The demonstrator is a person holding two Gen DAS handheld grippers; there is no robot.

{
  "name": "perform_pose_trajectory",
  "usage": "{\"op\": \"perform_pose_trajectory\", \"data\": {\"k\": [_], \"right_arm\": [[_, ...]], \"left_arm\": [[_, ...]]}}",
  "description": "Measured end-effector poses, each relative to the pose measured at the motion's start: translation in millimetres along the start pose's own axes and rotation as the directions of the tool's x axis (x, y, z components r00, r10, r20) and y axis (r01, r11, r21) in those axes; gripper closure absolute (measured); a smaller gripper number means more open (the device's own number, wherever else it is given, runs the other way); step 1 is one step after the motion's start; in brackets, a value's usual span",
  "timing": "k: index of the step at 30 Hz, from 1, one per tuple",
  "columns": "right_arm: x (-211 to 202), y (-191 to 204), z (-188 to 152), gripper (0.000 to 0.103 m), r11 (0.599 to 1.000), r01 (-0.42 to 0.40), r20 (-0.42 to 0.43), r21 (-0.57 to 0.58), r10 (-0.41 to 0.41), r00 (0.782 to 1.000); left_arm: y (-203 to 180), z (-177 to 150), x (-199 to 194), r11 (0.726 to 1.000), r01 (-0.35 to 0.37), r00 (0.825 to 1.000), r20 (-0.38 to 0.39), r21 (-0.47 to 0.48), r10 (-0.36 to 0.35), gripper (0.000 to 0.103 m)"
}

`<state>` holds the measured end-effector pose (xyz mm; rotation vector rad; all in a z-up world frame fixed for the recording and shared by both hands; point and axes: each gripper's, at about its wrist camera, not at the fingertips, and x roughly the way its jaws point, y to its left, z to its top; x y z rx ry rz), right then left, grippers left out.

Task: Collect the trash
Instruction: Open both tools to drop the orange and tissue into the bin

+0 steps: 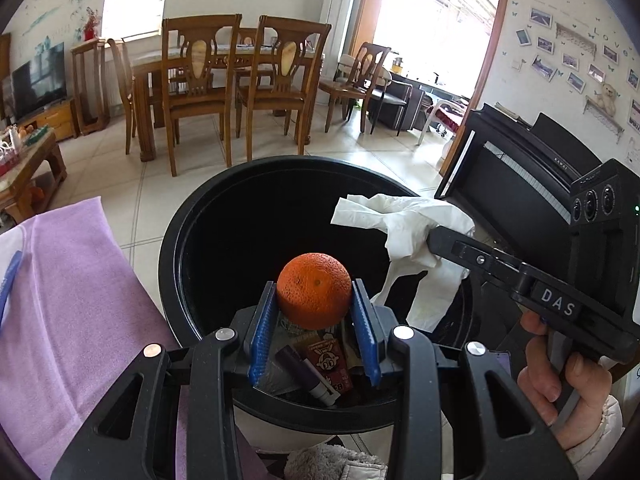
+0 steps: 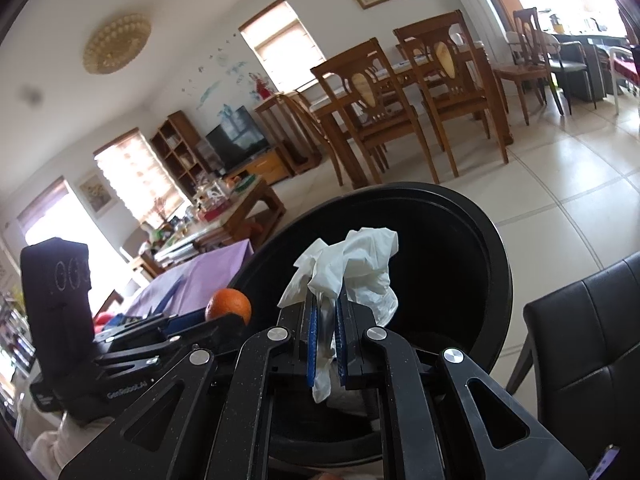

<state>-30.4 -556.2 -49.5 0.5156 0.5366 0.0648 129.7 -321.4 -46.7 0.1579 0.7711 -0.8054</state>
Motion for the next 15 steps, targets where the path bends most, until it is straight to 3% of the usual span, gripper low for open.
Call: {"op": "perform_pose_trajectory", "data": {"k": [6,9,11,13,15], "right_arm": [[2.9,4.6,1.5,0.092,1.0,0.006,-0.013,0.001,-0.006,1.0],[2.8,9.3,4.2,0.063,1.0,0.003,-0.014,0.003,-0.003,1.0],[0.2,11.8,3.1,0.057,1.0,-0.002,-0.011,0.004,0.002,1.0],[-1.7,15.7,2.2,0.057,1.0,0.01,-0.007,-0.011,-0.01,1.0],[-3.1,18.6,1.5,0.057,1.0,0.011,-0.003,-0.02,-0.011,1.0]], "left_arm": [[0.6,1.2,-0.8,1.0,-0.018,1.0,-0.011,0.004,0.018,0.065],[-1.0,2.7,-4.0,1.0,-0.019,1.0,-0.007,0.01,0.019,0.064],[-3.4,2.8,-9.2,0.999,-0.031,0.999,0.005,0.021,0.031,0.064],[-4.3,2.6,-14.6,0.999,-0.036,0.999,0.016,0.024,0.036,0.057],[-5.2,2.5,-22.2,0.998,-0.051,0.998,0.041,0.029,0.05,0.04]]}}
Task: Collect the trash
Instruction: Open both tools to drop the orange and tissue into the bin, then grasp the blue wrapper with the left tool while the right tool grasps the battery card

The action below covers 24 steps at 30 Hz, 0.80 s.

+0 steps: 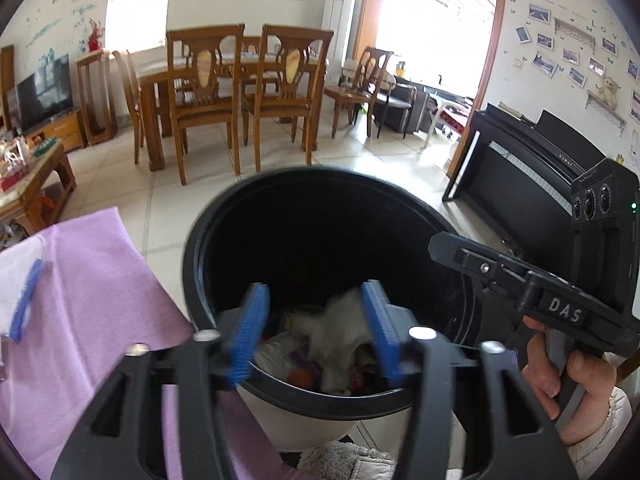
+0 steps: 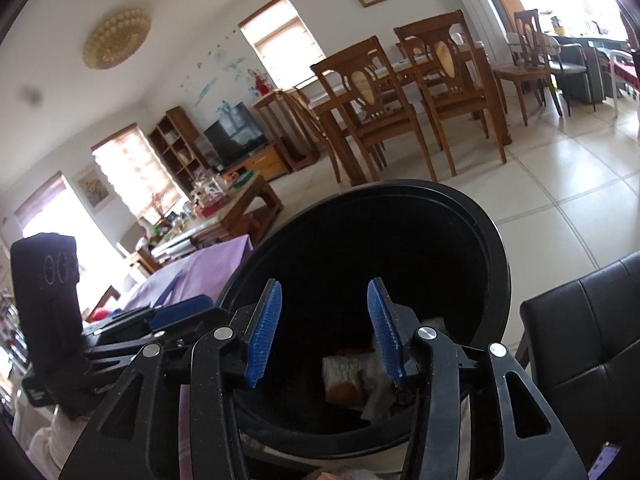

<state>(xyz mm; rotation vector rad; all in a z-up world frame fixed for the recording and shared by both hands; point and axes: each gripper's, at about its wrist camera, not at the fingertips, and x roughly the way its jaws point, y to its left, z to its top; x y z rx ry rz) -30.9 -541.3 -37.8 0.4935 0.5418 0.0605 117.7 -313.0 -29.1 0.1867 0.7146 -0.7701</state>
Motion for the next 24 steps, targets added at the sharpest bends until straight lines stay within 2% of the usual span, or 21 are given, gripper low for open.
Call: {"op": "perform_pose_trajectory", "data": {"k": [4,5,6,7,9,16,20,24], "right_arm": [[-1.7,11.6,0.1,0.057,1.0,0.009,0.002,-0.023,-0.009,1.0],[-1.1,14.5,0.2,0.057,1.0,0.01,0.001,-0.027,-0.01,1.0],[-0.7,18.4,0.2,0.055,0.999,0.009,0.0,-0.033,-0.009,1.0],[0.1,22.9,0.9,0.048,0.999,0.008,-0.002,-0.04,-0.008,1.0],[3.7,37.5,1.1,0.046,0.998,0.001,-0.006,-0.06,-0.001,1.0],[30.6,104.1,-0.2,0.046,0.988,-0.052,-0.049,-0.148,0.045,0.998],[54.6,150.3,-5.0,0.046,0.977,-0.098,-0.085,-0.187,0.083,0.993],[81.0,196.8,-12.7,0.046,0.963,-0.146,-0.126,-0.225,0.12,0.985]], "left_arm": [[1.6,-0.6,-20.5,1.0,-0.024,0.999,0.047,0.013,0.024,0.038],[0.8,-2.4,-24.6,1.0,-0.028,0.998,0.054,0.011,0.027,0.035],[2.9,-2.9,-29.4,0.999,-0.032,0.997,0.064,0.009,0.032,0.03],[6.0,-4.0,-36.4,0.999,-0.04,0.996,0.078,0.005,0.039,0.029],[12.2,-6.0,-46.1,0.999,-0.049,0.995,0.091,-0.001,0.049,0.028],[70.6,-23.6,-86.9,0.991,-0.08,0.988,0.121,-0.103,0.092,0.028],[126.2,-40.6,-118.1,0.968,-0.148,0.975,0.135,-0.203,0.177,0.028],[198.5,-63.4,-155.1,0.908,-0.224,0.949,0.131,-0.354,0.286,0.028]]}}
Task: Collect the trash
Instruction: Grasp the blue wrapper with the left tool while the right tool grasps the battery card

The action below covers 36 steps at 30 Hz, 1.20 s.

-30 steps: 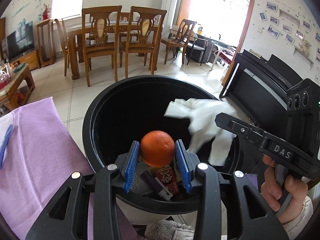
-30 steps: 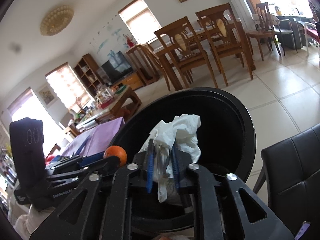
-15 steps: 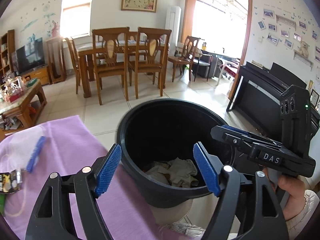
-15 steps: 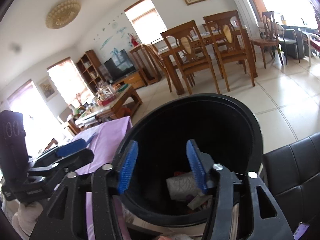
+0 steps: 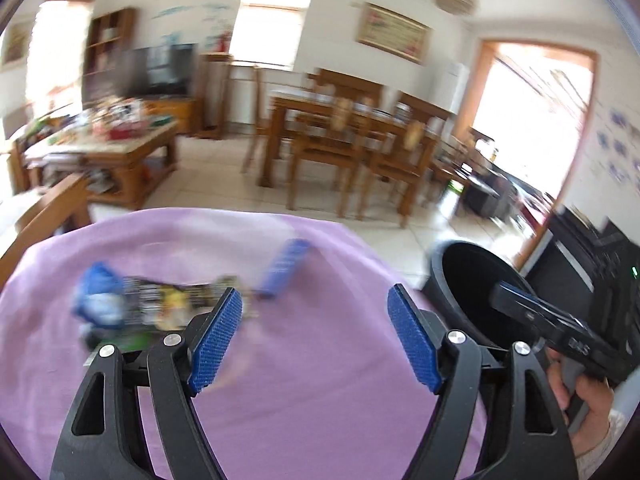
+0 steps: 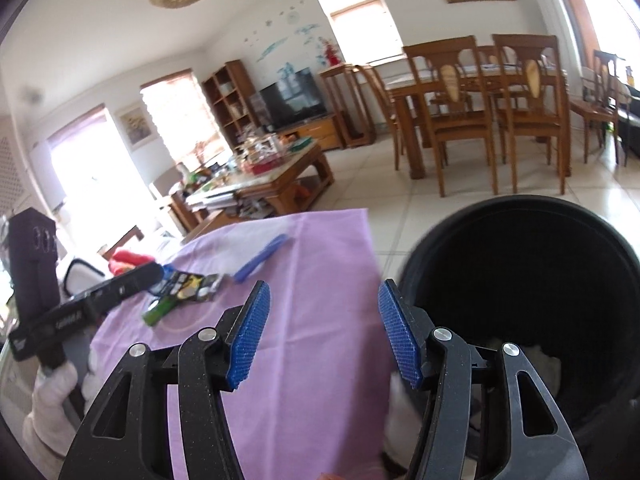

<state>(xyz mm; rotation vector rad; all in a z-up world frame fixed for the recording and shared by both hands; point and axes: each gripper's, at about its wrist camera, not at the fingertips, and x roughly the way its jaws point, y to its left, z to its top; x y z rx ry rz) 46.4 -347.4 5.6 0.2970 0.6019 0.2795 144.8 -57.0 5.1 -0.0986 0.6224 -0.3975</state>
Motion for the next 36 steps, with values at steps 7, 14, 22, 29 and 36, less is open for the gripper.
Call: {"op": "perform_pose_trajectory", "data": {"k": [7,14,22,29,36], "right_arm": [[55.9,71.4,7.5,0.046,0.995,-0.072,-0.065,-0.071,0.068,0.996],[113.7,124.1,5.2,0.046,0.985,-0.117,-0.153,-0.126,0.098,0.983],[177.8,141.1,5.4,0.046,0.988,-0.13,-0.272,-0.084,0.103,0.957],[221.6,135.8,2.2,0.046,0.995,-0.094,-0.344,-0.023,0.08,0.935],[236.4,149.6,0.1,0.091,0.991,-0.11,-0.355,-0.082,0.074,0.932]], "left_arm": [[127.3,9.0,0.0,0.96,-0.208,0.978,-0.061,-0.19,0.2,0.028],[156.2,10.8,32.9,0.968,-0.148,0.984,-0.132,-0.203,0.123,0.047],[148.8,-8.3,25.7,0.985,-0.139,0.985,-0.112,-0.106,0.127,0.081],[154.9,-7.3,-3.4,0.982,-0.126,0.992,-0.001,-0.137,0.127,0.082],[156.0,-2.2,-10.1,0.981,-0.139,0.989,0.027,-0.138,0.144,0.082]]}}
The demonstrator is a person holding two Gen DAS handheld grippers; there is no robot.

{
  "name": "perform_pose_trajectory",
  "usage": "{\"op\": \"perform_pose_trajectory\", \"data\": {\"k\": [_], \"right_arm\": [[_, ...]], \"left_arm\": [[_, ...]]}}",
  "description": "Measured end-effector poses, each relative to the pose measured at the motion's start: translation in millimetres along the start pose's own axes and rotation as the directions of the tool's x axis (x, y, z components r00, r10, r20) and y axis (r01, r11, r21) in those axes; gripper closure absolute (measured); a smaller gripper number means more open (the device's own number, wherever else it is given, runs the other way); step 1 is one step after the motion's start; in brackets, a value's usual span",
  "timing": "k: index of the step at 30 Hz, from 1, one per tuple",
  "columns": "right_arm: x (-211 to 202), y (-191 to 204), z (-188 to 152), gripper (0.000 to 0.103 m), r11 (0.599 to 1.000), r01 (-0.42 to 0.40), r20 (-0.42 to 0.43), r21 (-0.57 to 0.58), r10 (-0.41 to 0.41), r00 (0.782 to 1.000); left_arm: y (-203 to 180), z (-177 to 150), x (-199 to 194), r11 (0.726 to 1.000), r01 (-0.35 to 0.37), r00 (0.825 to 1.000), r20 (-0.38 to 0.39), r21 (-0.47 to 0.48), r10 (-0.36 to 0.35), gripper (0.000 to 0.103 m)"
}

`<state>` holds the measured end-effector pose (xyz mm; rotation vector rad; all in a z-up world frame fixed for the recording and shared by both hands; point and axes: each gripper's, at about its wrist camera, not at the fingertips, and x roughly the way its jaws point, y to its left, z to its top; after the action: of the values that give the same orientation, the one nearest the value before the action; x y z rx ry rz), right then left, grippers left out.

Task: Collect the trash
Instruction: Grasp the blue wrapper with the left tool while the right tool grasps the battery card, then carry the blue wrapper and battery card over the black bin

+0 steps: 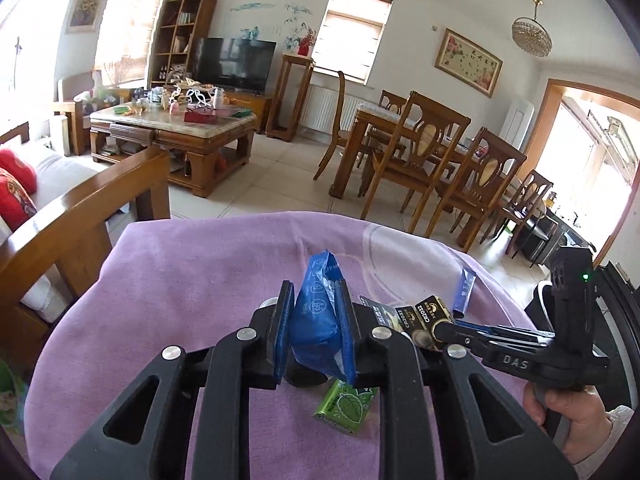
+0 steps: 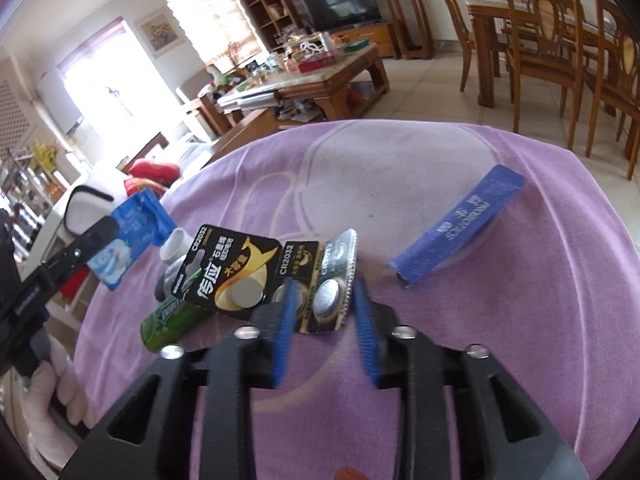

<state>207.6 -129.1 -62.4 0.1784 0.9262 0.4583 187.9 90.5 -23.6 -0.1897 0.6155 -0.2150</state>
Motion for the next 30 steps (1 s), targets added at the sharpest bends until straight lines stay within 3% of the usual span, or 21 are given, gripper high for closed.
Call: {"op": "perform_pose_trajectory", "data": {"k": [2,7,14,19,30], "right_arm": [[-1.7,3.8,-0.4,0.096,1.0,-0.011,0.014,-0.015,0.011,1.0],[-33.8,22.0,-3.0,0.098,0.997,-0.016,0.128,-0.075,0.026,0.991],[-115.9,34.2,-16.6,0.098,0.991,0.04,0.312,-0.125,0.001,0.95],[-164.8,19.5,-27.4,0.098,0.99,0.082,0.376,-0.117,-0.033,0.926],[-249.8,-49.0,-63.6,0.097,0.993,0.114,0.46,-0.019,-0.093,0.883]], "left_arm": [[0.0,0.4,-0.3,1.0,0.003,1.0,0.001,0.001,-0.003,0.082],[1.5,-0.3,-3.1,1.0,0.01,1.0,0.013,-0.007,-0.01,0.082],[-2.6,-0.8,-7.4,0.999,0.037,0.998,0.045,0.005,-0.037,0.082],[-5.4,-0.4,-8.8,0.997,0.07,0.997,0.021,-0.024,-0.069,0.082],[-115.4,-12.0,-46.0,0.971,0.192,0.978,0.05,0.14,-0.2,0.082]]}}
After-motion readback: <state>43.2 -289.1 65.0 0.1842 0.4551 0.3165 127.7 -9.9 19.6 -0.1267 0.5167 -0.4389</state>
